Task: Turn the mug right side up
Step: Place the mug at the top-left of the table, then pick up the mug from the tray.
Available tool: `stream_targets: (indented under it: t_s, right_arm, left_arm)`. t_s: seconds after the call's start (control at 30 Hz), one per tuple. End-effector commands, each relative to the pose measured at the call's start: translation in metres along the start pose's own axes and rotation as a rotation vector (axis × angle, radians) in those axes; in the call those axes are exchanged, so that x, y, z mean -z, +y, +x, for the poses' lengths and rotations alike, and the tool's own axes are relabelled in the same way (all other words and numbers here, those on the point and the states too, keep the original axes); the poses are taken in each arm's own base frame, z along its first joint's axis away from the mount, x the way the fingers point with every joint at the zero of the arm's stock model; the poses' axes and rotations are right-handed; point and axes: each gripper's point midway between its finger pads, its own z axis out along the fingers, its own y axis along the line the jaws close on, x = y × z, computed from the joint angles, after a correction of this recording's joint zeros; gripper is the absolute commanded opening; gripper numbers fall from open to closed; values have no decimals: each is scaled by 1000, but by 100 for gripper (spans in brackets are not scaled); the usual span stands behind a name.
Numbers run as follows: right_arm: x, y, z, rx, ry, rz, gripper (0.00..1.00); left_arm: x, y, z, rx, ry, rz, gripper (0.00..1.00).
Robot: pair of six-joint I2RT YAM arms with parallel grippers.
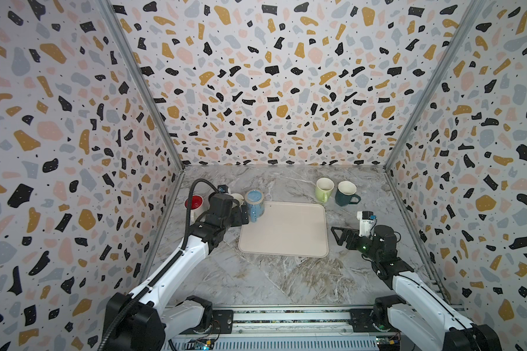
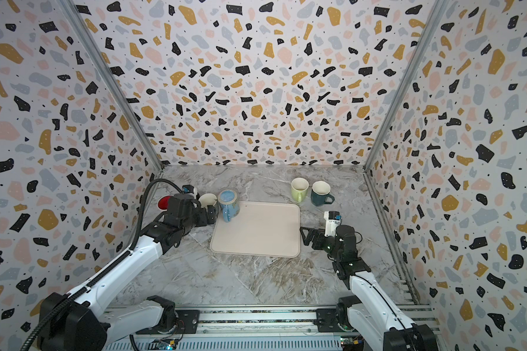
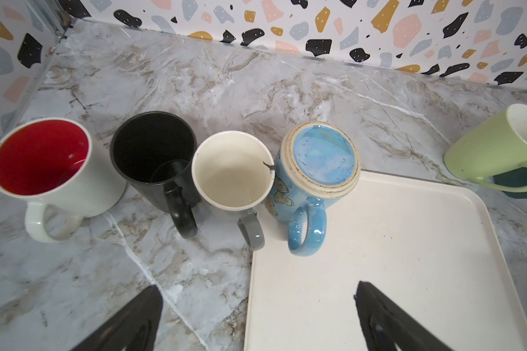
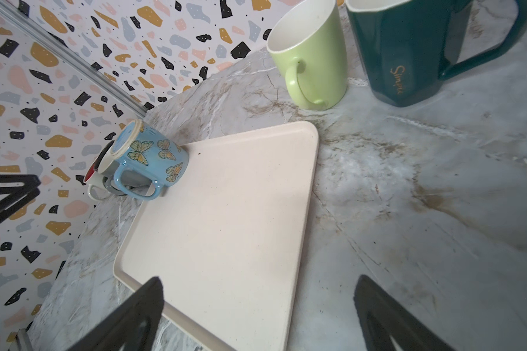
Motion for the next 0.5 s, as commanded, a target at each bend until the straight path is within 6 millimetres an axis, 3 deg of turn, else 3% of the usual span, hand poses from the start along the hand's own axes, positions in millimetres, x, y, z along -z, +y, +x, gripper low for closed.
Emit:
stream_targets:
  t_s: [0.0, 0.3, 0.47]
  right_arm:
    - [4, 10, -4, 11, -10, -48, 100]
    - [15, 12, 6, -19, -6, -74, 100]
    - [20, 9, 9, -17, 13, -46, 100]
  left_arm:
    - [-4, -14, -18, 22, -61, 6, 100]
    - [-26, -55, -22, -75, -36, -5, 100]
    - [-39, -64, -20, -159, -6, -60, 100]
